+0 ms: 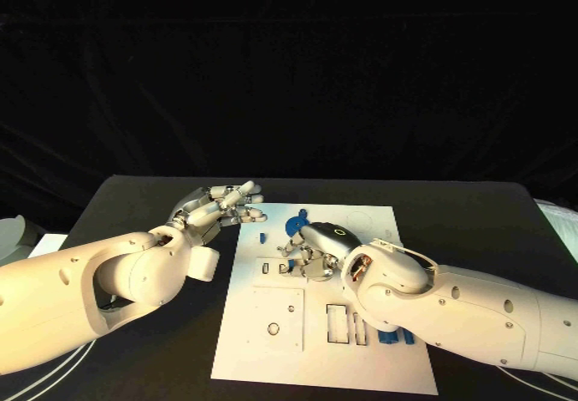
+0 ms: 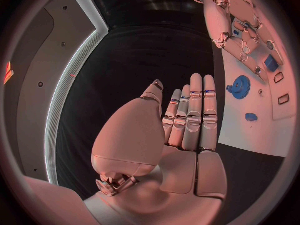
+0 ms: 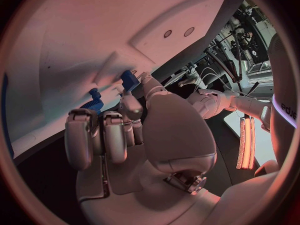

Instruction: Assemble the parts on the task board

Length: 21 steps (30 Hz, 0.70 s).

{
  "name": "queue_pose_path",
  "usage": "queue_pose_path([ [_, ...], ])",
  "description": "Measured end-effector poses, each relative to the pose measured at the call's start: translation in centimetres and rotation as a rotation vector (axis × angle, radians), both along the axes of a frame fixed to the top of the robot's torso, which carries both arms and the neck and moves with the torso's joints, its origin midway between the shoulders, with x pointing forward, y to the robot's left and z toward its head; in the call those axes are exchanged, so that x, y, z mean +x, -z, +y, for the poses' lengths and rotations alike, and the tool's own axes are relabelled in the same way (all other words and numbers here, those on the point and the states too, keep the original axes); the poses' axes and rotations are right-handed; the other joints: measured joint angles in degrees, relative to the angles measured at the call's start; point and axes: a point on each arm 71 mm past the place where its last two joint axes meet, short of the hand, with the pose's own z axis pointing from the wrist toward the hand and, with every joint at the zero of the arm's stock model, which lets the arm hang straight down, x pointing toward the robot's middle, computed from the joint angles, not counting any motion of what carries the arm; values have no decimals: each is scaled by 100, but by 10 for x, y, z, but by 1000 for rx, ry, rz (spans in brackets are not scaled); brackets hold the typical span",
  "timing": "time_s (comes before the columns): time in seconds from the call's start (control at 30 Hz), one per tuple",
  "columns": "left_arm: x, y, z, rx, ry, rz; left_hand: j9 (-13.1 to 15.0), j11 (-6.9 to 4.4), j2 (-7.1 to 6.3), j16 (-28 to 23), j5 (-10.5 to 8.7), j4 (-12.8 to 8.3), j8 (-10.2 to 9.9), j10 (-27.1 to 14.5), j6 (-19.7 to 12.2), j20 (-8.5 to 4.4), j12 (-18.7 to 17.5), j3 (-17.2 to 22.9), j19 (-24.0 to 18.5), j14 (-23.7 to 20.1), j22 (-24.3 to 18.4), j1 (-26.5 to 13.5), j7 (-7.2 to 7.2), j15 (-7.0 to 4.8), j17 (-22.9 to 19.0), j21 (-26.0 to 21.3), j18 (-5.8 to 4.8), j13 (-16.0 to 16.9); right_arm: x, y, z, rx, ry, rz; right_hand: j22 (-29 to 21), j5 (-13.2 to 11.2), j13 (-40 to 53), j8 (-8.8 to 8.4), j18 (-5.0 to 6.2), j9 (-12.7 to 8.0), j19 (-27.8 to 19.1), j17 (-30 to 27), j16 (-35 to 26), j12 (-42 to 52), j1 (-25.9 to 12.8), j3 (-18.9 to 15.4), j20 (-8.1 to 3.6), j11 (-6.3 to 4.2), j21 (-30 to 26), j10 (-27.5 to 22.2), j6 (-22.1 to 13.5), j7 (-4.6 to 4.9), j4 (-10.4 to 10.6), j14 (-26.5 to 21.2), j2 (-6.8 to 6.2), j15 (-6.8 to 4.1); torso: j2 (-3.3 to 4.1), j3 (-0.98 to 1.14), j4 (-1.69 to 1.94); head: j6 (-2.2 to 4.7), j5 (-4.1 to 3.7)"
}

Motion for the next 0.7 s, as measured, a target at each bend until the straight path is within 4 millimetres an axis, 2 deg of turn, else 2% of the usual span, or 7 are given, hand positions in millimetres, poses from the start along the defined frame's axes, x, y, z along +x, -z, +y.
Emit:
queue_pose_path([
  [0.2,0,0,0,0,-1,0,0,0,0,0,0,0,0,0,0,0,0,0,0,0,0,0,0,0,0,0,0,0,0,-2,-3,22,11,-18,4,15,4,0,0,0,0,0,0,17,22,-77,0,0,0,0,0,0,5,0,22,0,0,0,1,4,3],
  [0.37,1,0,1,2,-3,1,0,4,31,13,0,-16,0,5,12,-4,0,16,27,34,4,32,11,-8,58,1,-1,0,-6,-7,-6,64,-22,-34,4,-74,107,0,0,0,0,-1,0,199,-46,-257,0,36,0,69,-28,29,107,0,-46,0,0,2,1,10,10],
  [0.53,3,2,4,11,-9,5,0,-116,30,622,0,-32,0,320,115,-214,19,0,613,806,193,30,-73,-227,503,412,-1,41,-13,-18,-13,134,-87,-37,3,-81,119,-22,0,0,0,-1,0,204,-46,-392,0,31,0,74,-68,27,165,0,-46,0,-7,2,-1,23,20],
  [0.6,4,3,5,21,-9,9,2,-216,27,1108,0,5,0,632,178,-337,154,-37,928,1210,339,27,-136,-342,836,701,-1,121,-15,-26,-18,166,-106,-36,3,-81,117,-22,0,0,0,-1,0,204,-46,-407,0,31,0,74,-76,35,179,0,-46,0,-12,1,-4,27,20],
  [0.63,4,3,6,32,-7,12,8,-279,2,1671,0,19,0,805,219,-394,237,-51,1065,1357,417,2,-177,-399,1344,848,-1,172,-15,-32,-22,188,-112,-35,3,-81,113,-22,0,0,-12,-1,0,204,-46,-421,12,31,0,74,-76,35,194,0,-46,0,-15,2,-5,34,18],
  [0.7,5,5,6,56,1,19,22,-409,-36,3406,0,54,0,1090,300,-536,426,-85,1314,1450,639,-36,-259,-487,2968,1233,-2,336,-14,-42,-31,220,-110,-31,3,-57,97,-22,0,0,-20,-1,0,204,-46,-430,20,31,0,74,-76,35,202,0,-46,0,-24,1,-11,41,16],
])
